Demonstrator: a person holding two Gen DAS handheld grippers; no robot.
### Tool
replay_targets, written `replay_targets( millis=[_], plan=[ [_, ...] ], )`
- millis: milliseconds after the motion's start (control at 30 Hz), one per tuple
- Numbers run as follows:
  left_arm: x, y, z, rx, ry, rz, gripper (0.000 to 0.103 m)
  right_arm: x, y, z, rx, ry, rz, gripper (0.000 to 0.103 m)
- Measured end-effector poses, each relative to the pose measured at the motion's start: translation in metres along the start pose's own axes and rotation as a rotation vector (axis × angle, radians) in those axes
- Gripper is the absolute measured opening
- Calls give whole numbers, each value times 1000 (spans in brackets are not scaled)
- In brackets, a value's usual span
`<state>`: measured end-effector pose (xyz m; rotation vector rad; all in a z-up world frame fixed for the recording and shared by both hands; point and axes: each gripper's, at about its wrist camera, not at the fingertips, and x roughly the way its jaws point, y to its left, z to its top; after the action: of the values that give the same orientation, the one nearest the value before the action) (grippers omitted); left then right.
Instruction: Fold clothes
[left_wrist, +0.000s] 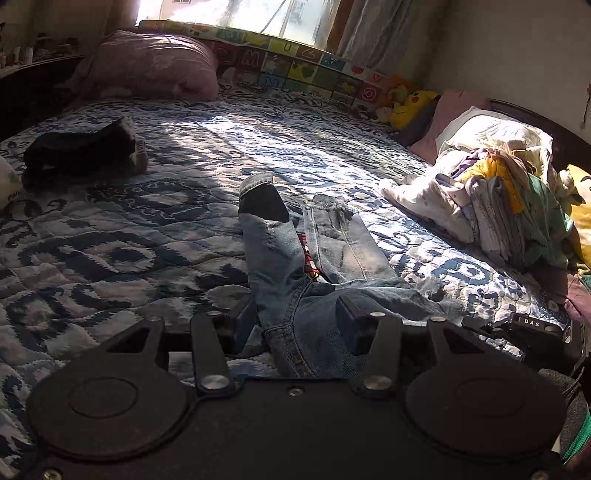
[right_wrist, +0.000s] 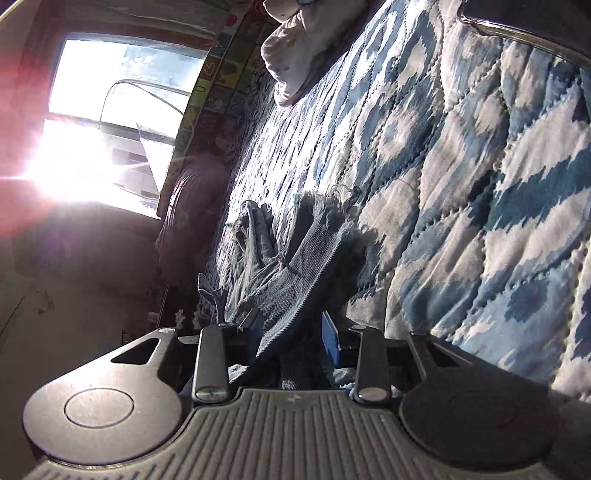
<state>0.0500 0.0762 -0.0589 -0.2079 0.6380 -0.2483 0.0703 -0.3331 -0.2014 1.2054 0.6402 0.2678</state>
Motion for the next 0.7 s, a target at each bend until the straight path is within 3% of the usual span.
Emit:
replay_targets(
  millis=[100,267,333,400,433,500,700],
  plan=[
    [1,-15,-24,55,28,-30,50,8,1,5,31,-11,-10,38],
    [24,-44,-54,259,41,95,51,26,10,13,53,-37,-64,39],
    [34,-56,-65,340,45,145,51,34,14,16,34,-61,-95,31],
    [43,-68,-77,421,50,196,50,41,17,20,9,-72,-109,4],
    [47,-73,-83,455,53,220,49,44,22,23,-19,-85,-112,4],
    [47,-68,-84,423,57,249,50,46,32,31,-64,-108,-107,4],
    [40,-75,-90,472,43,292,50,52,68,63,-177,-148,-72,3]
  ],
)
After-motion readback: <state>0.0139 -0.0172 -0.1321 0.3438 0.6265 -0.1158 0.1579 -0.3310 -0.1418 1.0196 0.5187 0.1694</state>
